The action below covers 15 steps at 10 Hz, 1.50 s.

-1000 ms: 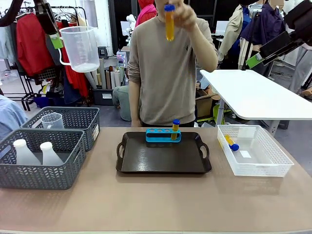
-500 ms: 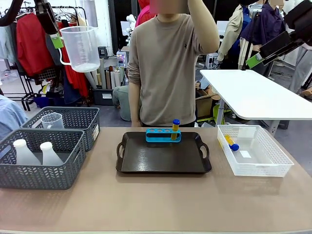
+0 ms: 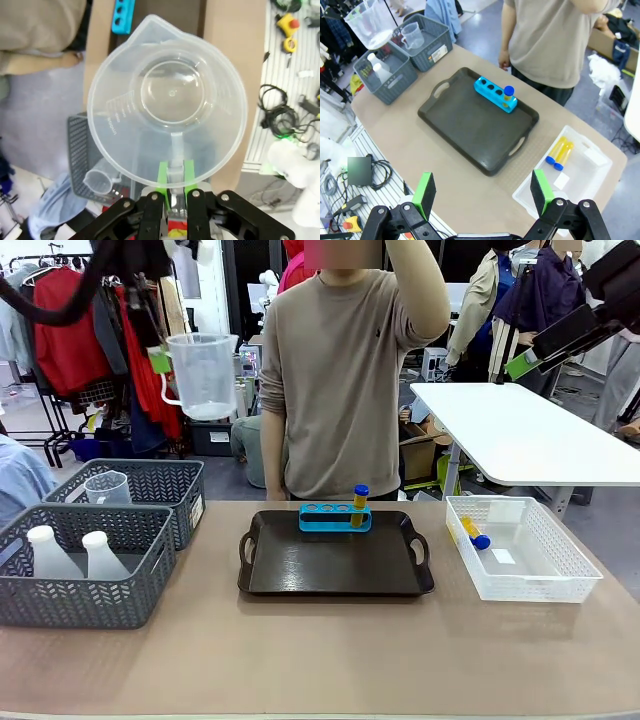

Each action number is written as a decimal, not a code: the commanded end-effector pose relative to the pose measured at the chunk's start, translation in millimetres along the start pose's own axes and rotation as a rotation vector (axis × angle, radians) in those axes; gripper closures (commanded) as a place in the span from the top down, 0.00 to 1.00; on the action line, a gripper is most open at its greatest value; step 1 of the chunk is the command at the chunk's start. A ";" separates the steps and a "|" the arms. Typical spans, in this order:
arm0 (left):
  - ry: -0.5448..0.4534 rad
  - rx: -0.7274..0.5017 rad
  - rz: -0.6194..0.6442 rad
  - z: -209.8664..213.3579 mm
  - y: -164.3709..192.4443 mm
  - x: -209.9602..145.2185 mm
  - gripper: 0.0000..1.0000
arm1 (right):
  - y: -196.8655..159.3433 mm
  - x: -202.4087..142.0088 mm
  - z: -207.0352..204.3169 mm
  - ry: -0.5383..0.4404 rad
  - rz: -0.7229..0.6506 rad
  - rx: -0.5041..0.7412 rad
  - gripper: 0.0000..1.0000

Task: Prepare the laboratory tools.
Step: Pick up one Large Measuring Cup and place it on the Handle tray.

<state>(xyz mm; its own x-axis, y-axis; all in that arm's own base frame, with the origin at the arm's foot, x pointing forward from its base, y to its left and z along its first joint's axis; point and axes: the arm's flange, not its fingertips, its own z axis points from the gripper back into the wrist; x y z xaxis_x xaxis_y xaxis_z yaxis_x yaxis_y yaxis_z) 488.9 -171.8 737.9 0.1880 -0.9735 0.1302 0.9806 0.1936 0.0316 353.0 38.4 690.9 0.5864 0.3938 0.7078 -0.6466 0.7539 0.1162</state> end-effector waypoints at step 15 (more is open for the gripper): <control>-0.086 -0.058 0.003 -11.8 2.5 -26.7 0.00 | 0.5 0.0 0.1 -0.007 0.004 0.014 1.00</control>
<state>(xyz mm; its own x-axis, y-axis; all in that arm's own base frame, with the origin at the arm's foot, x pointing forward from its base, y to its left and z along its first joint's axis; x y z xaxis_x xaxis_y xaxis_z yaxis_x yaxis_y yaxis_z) 494.9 -148.2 727.1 0.1940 -0.9641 0.1814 0.9809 0.1935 -0.0203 353.0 38.3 690.8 0.5867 0.3940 0.7075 -0.6465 0.7540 0.1162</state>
